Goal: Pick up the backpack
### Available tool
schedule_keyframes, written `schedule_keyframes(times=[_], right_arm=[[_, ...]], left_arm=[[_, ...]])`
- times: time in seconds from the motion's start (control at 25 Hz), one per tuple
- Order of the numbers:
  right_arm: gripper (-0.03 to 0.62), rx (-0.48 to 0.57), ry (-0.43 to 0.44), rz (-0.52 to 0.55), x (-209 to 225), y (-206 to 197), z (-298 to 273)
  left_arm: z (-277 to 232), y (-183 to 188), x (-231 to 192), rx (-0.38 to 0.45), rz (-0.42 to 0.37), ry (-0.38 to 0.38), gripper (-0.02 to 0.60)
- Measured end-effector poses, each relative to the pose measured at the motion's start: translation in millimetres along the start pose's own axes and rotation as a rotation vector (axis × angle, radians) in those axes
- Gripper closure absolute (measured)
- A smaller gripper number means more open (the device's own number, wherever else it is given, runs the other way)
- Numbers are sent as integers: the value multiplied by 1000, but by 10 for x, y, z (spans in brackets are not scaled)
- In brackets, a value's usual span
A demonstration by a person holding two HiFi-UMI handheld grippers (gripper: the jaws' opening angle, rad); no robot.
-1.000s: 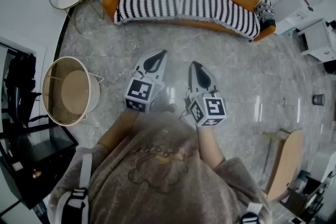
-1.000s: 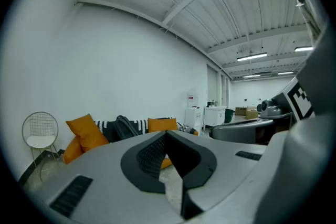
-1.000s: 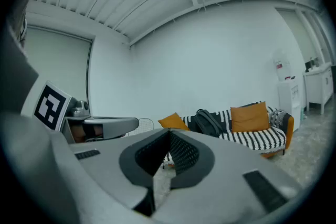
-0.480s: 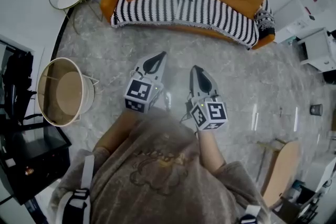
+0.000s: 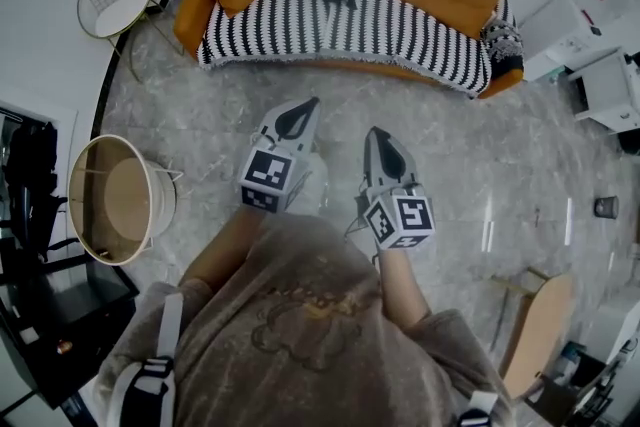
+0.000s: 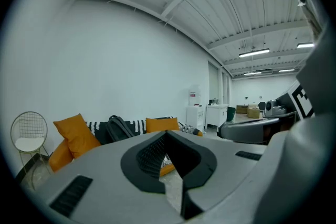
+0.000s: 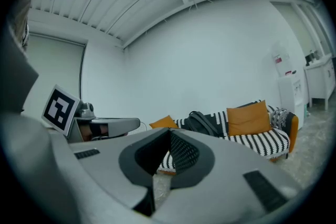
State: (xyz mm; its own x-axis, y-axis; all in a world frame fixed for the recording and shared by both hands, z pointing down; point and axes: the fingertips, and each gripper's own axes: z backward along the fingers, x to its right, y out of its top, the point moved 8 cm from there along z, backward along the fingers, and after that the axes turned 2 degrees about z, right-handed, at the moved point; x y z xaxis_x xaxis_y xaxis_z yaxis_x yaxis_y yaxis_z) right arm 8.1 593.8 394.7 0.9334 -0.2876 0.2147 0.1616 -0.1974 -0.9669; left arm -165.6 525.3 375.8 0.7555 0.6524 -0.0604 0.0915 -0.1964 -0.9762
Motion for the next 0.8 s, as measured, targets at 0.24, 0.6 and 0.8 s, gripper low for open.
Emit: schedule_keyframes(times=[0.24, 0.6, 0.8], right_arm=[[594, -10, -11, -13, 469, 140, -579], [594, -41, -1, -6, 1098, 560, -1747], [594, -47, 29, 16, 1336, 786, -2525]], left_arm=[[-740, 159, -286, -10, 2, -17, 583], [-1898, 557, -991, -26, 1, -14, 583], [-2444, 755, -1530, -14, 10, 13, 583]])
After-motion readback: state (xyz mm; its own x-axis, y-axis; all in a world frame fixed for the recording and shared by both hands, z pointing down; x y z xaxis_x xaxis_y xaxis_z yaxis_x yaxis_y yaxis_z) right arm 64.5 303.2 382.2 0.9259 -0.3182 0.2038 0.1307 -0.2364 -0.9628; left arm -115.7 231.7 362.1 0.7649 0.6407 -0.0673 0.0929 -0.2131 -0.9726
